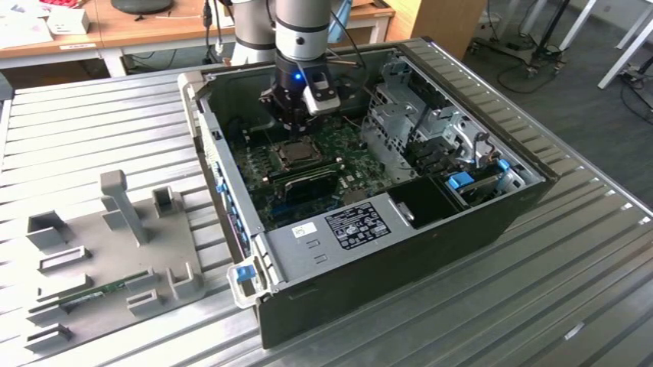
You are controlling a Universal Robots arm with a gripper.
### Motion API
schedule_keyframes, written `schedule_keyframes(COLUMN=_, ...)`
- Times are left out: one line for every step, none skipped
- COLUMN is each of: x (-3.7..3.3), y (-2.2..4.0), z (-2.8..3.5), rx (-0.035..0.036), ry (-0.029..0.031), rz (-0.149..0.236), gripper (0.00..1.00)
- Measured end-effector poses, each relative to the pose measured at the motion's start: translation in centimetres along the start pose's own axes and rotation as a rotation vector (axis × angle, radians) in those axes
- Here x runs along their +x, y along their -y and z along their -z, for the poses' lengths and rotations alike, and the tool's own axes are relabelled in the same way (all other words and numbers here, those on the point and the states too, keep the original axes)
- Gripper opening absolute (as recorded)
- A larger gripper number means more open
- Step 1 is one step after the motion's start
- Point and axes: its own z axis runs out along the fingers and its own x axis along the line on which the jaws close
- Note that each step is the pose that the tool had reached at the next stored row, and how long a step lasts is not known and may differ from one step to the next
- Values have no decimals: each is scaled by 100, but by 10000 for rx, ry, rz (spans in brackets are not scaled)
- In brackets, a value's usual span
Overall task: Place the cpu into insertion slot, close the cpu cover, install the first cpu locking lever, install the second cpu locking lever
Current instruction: 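Close the cpu cover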
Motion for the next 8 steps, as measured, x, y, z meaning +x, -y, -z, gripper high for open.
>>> schedule_keyframes(x=0, y=0, z=0, rx=-4, ry=-3, rz=131, gripper=10)
schedule_keyframes(x=0, y=0, z=0, rx=-10, ry=-6, rz=263, gripper=10)
schedule_keyframes(x=0, y=0, z=0, rx=-15, ry=-9, rz=397, gripper=10)
schedule_keyframes(x=0, y=0, z=0, rx=-20, ry=-12, rz=529, gripper=10)
schedule_keyframes(x=0, y=0, z=0, rx=-25, ry=-15, rz=658, gripper=10)
schedule_keyframes(x=0, y=0, z=0, rx=-29, ry=-21, rz=804, gripper=10)
schedule_keyframes(x=0, y=0, z=-1, rx=-34, ry=-26, rz=946, gripper=10)
schedule_keyframes(x=0, y=0, z=0, rx=-37, ry=-32, rz=1085, gripper=10)
